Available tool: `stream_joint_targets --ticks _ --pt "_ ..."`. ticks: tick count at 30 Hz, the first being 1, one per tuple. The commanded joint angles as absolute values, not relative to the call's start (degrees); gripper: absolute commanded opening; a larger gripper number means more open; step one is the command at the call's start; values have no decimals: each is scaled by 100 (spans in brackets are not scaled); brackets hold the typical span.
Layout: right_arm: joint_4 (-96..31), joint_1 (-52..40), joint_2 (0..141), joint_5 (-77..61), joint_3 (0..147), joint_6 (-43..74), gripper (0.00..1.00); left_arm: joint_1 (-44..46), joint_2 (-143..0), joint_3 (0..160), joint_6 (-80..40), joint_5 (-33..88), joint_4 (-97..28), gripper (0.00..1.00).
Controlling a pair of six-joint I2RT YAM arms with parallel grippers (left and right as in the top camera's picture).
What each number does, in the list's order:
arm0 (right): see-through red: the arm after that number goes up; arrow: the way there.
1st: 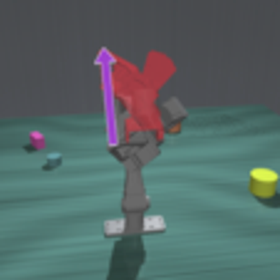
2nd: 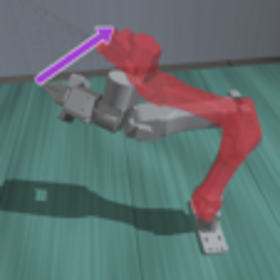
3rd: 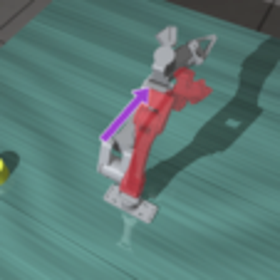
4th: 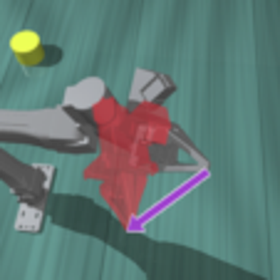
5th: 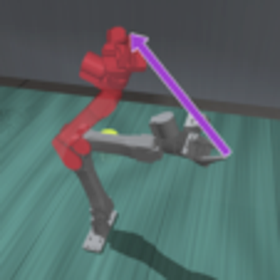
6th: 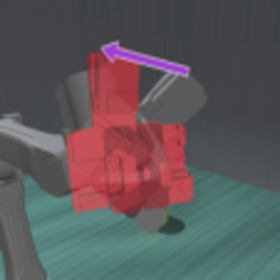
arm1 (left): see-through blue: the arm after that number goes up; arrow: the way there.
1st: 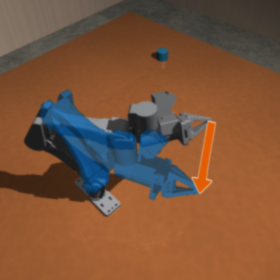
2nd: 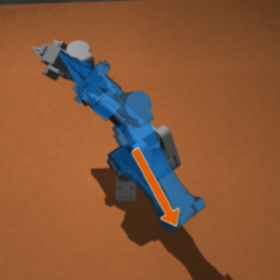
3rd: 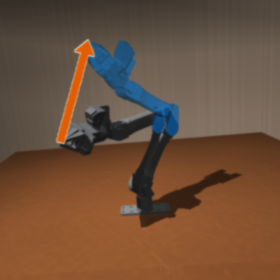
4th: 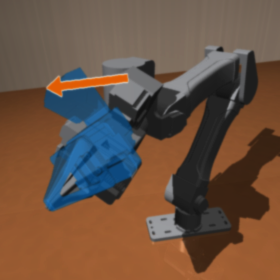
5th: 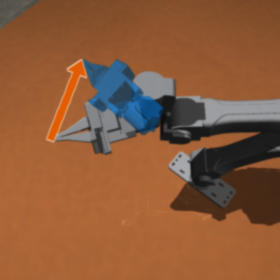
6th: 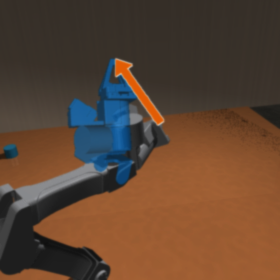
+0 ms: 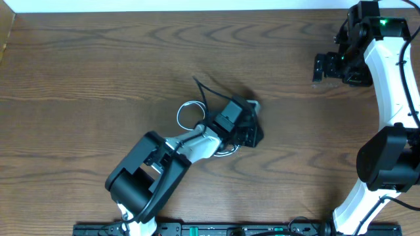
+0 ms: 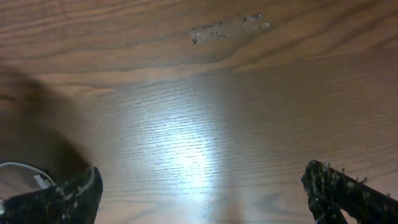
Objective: Untangle cables
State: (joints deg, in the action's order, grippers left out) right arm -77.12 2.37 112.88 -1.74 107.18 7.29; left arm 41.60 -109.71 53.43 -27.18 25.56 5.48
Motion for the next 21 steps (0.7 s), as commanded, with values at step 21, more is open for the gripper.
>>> stream_joint_targets --ticks 21 --pt "-7745 231 11262 -165 10709 805 99 2759 -8895 5092 -2012 38 -1603 29"
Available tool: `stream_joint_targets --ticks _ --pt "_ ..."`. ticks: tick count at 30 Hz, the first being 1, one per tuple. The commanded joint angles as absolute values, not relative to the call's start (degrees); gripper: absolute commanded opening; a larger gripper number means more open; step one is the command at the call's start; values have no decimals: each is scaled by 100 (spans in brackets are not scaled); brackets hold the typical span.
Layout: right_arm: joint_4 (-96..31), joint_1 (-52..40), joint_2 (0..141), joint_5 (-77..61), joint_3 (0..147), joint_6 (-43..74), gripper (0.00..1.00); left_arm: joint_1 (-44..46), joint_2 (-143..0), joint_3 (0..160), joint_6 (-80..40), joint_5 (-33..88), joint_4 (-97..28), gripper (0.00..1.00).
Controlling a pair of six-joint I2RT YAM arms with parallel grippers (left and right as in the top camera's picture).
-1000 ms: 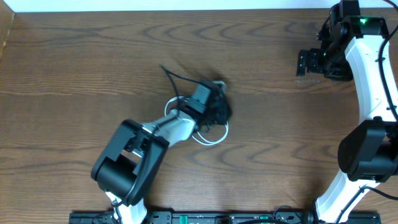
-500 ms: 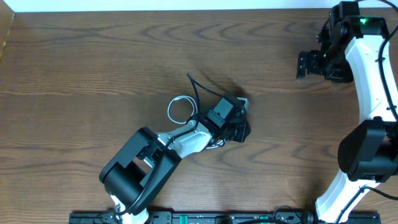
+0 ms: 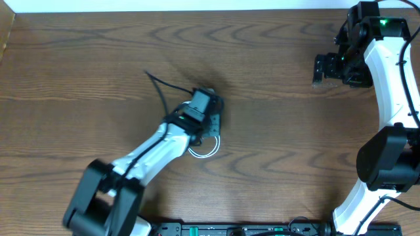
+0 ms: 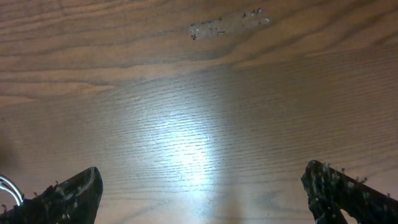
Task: Untangle cables
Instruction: 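Lower the right gripper onto the white coil and grasp it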
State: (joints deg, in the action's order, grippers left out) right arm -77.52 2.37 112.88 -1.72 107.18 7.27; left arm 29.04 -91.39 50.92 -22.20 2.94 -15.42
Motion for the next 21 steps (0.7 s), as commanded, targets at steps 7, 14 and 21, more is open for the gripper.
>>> stream_joint_targets --ticks 7,14,21 --pt "-7736 172 11262 -530 10709 561 99 2493 -8759 5089 -2014 23 -1632 29" --pt "-7627 -263 11262 -1116 10709 71 99 2290 -8788 5085 -2016 -478 -1758 29" --pt "-7439 -1061 11262 -1151 10696 156 99 1699 -8788 5085 -2523 -1286 -2154 29"
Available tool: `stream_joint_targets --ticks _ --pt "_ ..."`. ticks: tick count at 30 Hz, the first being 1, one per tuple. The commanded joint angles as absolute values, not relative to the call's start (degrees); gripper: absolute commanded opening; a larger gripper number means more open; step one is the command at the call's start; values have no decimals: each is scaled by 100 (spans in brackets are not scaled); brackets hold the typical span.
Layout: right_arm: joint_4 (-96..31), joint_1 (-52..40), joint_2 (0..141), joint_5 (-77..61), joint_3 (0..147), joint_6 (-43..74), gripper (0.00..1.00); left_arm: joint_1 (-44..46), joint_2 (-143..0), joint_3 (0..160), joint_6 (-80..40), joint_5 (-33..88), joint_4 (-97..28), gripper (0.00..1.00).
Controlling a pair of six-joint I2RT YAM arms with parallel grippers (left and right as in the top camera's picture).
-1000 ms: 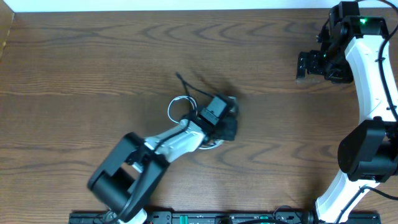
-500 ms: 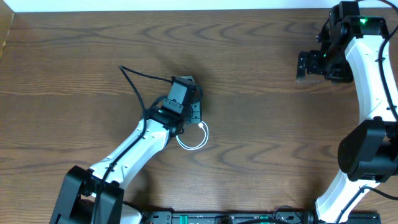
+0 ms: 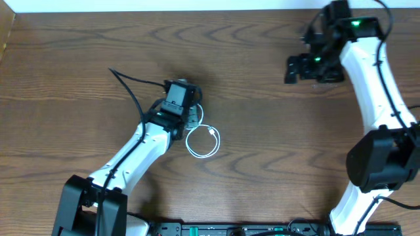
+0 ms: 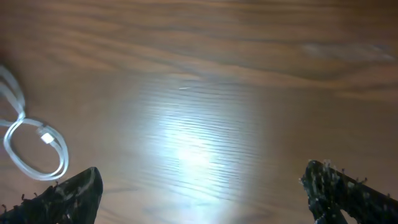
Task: Untangle cables
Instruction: 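Lower the right gripper onto the white coil and grasp it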
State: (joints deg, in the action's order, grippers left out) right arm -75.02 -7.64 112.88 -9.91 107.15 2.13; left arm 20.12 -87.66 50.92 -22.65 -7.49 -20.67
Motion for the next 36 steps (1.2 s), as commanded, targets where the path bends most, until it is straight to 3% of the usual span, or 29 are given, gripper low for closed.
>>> stream_joint_targets --ticks 1,14,36 --pt "-7384 -1188 11262 -1153 10680 174 99 1549 -8788 5085 -2585 -1267 -2222 29" --pt "-6368 -2740 11262 -1164 10184 309 99 220 -8785 5085 -2602 -679 -2692 29" --pt "-3347 -3990 11262 -1391 8473 311 99 54 -8650 5085 -2709 -263 -2926 29"
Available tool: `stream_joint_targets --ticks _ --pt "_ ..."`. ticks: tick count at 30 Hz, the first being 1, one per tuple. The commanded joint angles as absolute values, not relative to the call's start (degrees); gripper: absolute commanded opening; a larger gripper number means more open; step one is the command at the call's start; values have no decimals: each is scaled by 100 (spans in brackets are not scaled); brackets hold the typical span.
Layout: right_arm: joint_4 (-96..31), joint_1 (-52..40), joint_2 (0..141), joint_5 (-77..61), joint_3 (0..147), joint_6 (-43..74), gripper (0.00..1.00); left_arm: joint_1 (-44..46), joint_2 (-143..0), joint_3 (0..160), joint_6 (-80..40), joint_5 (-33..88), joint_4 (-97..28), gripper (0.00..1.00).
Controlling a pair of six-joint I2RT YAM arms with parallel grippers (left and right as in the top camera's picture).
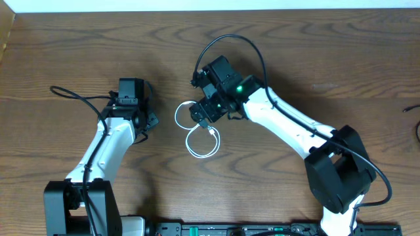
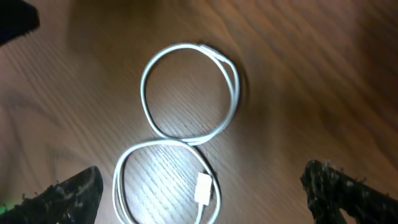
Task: Untangle cables
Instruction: 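Lower the right gripper onto the white coil and grasp it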
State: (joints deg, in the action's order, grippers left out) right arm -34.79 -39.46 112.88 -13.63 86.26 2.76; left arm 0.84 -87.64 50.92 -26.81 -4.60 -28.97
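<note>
A white cable (image 1: 197, 131) lies mid-table as two joined loops; in the right wrist view the upper loop (image 2: 189, 90) and the lower loop with its white plug (image 2: 203, 186) show clearly. My right gripper (image 1: 205, 115) (image 2: 200, 180) hovers open over it, fingertips (image 2: 74, 196) either side of the lower loop, nothing between them. A black cable (image 1: 75, 95) trails left from my left gripper (image 1: 134, 108), which is shut on it, well apart from the white cable.
The right arm's own black lead (image 1: 230, 39) arches above its wrist. Another dark cable end (image 1: 415, 111) pokes in at the table's right edge. A white wall borders the far edge of the table.
My left gripper moved further left with the black cable, leaving the white loops behind. My right gripper went from the back right of the table to directly above the white cable, still open.
First my left gripper sat on the tangled black and white cables mid-table, the right one open at the back right. Then the left was further left holding the black cable, then further still with the white coil lying free. Now the cables lie apart.
</note>
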Motion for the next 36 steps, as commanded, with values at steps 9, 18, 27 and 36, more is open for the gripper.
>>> stream_joint_targets --ticks 9,18,27,36 --pt "-2853 -4108 11668 -1417 8377 320 89 54 -7957 5085 -2462 -14 -2926 29" --pt "-2047 -4244 12261 -1540 8377 683 85 1 -7087 5085 -2023 871 -2862 37" --pt "-1881 -4198 12350 -1496 8377 679 70 -235 -6698 5085 -1883 1608 -2812 37" --pt "-1883 -4182 12538 -1492 8377 683 58 -235 -6652 5085 -1885 1608 -2980 37"
